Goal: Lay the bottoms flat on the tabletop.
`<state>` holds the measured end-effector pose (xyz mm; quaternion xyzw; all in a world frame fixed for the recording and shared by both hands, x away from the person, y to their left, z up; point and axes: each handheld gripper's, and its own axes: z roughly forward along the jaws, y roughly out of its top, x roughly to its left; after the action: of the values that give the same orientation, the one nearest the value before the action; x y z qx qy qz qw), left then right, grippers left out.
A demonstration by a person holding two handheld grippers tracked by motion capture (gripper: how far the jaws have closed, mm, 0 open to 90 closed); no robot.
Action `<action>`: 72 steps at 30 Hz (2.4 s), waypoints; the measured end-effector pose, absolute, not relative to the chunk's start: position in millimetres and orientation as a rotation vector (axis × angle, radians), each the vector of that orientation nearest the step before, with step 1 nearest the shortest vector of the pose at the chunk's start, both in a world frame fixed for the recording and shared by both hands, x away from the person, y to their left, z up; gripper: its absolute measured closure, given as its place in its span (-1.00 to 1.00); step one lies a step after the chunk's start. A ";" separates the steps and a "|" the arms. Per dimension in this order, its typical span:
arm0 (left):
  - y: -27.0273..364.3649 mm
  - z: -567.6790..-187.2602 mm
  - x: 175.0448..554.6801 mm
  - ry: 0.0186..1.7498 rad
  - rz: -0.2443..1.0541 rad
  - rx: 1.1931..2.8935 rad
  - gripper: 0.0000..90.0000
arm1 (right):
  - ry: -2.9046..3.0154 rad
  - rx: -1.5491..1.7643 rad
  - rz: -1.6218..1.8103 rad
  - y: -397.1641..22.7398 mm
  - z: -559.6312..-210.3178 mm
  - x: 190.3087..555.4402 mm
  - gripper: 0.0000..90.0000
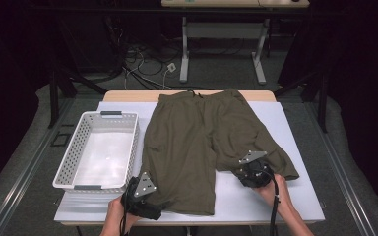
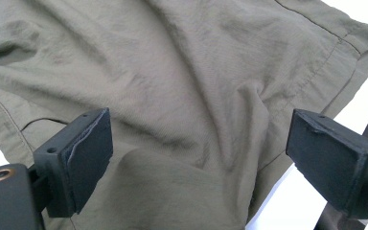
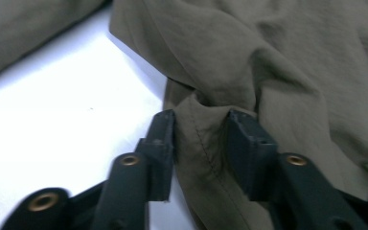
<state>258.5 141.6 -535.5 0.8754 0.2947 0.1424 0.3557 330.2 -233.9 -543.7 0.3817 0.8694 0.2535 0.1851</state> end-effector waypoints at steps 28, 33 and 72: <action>142.0 -536.3 259.6 0.759 0.372 2.261 -0.81 | 2.341 1.188 0.719 -274.5 -521.8 324.4 0.83; 142.7 -536.3 259.8 0.763 0.371 2.264 -0.81 | 2.371 1.119 0.659 -266.5 -525.1 323.7 0.38; 141.8 -536.7 260.0 0.759 0.375 2.264 -0.81 | 2.411 1.071 1.024 -240.5 -506.0 327.6 0.98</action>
<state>260.0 141.8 -536.7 0.8760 0.2935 0.1452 0.3542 327.6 -240.5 -506.0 0.3740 0.8415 0.3576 0.1552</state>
